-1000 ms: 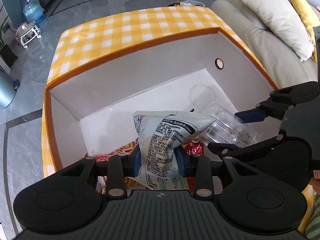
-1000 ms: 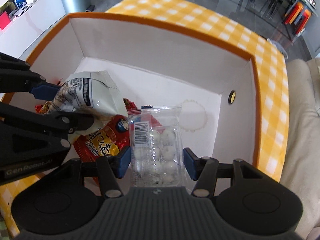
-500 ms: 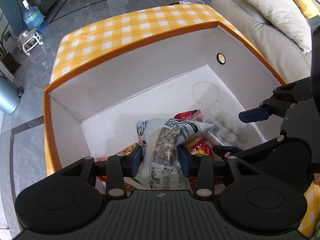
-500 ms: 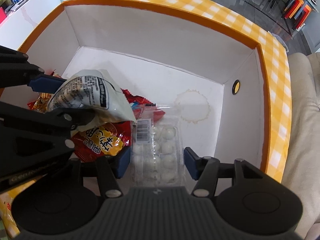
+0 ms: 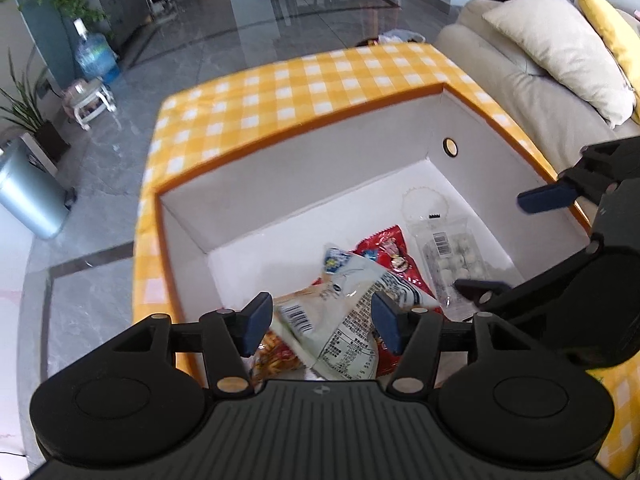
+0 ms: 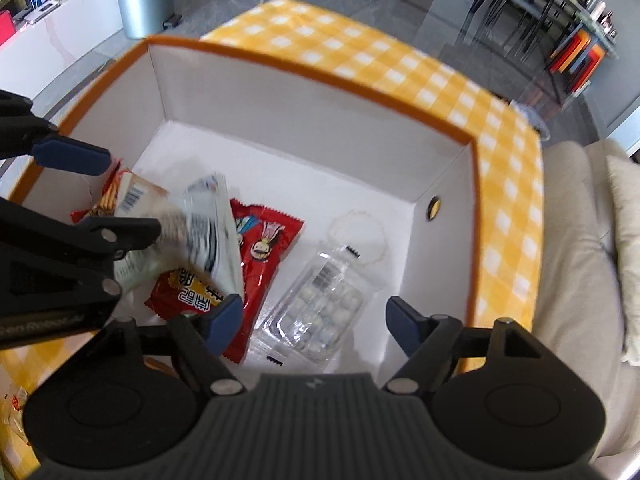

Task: Organize snacks
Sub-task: 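Open both tools to drop the items into the box and withdraw, then grasp the chocolate wafer bar with the left tool while the right tool grasps the yellow printed bag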

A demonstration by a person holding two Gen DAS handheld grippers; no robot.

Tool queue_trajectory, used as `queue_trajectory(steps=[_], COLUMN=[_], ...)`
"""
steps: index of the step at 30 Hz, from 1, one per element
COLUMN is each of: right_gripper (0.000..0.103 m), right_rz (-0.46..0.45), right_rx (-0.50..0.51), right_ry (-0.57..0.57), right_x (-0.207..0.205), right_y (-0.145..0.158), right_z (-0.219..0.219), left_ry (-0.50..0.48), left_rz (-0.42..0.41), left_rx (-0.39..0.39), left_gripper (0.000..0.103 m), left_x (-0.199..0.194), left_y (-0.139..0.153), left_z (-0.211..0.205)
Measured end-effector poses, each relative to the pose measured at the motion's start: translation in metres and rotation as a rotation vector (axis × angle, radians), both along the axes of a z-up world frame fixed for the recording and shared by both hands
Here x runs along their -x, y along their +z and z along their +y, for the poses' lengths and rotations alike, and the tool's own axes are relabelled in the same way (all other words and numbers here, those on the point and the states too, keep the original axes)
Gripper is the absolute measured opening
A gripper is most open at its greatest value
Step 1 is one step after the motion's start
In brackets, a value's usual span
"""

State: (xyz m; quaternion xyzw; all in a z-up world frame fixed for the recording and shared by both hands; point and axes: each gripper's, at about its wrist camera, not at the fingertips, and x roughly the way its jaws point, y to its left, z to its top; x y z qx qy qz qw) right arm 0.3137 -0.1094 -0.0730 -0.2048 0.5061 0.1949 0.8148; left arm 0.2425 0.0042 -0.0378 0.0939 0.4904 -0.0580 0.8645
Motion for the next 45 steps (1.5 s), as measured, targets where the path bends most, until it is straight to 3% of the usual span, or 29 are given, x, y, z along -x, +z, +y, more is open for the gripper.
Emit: queue_trajectory(steps=[5,12,20,24,32,45], right_gripper=[0.077,0.079,0.079,0.080,0.080,0.079], right_rz=[-0.104,-0.237,-0.348,-0.384,-0.360,-0.226], right_rx=[0.004,-0.113,-0.204,-0.215,-0.219,-0.221], right_ry=[-0.042,-0.116,-0.196,-0.231,-0.283,-0.308], right_x=[0.019,0.071,0.135,0.166,0.205,0.235], right_y=[0.024,0.062,0.077,0.076,0.058,0.001], right_z=[-0.009,-0.029,-0.050,-0.058,-0.072,-0.091], left_ry=[0.012,-0.011,0.000,-0.022,-0.060,-0.117], left_rz=[-0.092,-0.211,-0.299,-0.297,-0.229,-0.054], left_rx=[-0.015,0.020,0.055,0.062,0.087,0.122], left_gripper=[0.067,0.067,0.067,0.067,0.067,0.067], left_x=[0.024,0.066,0.115,0.138,0.166,0.186], left_y=[0.023,0.058,0.070,0.069,0.049,-0.013], left_z=[0.006,0.005,-0.002,-0.008,-0.016,-0.035])
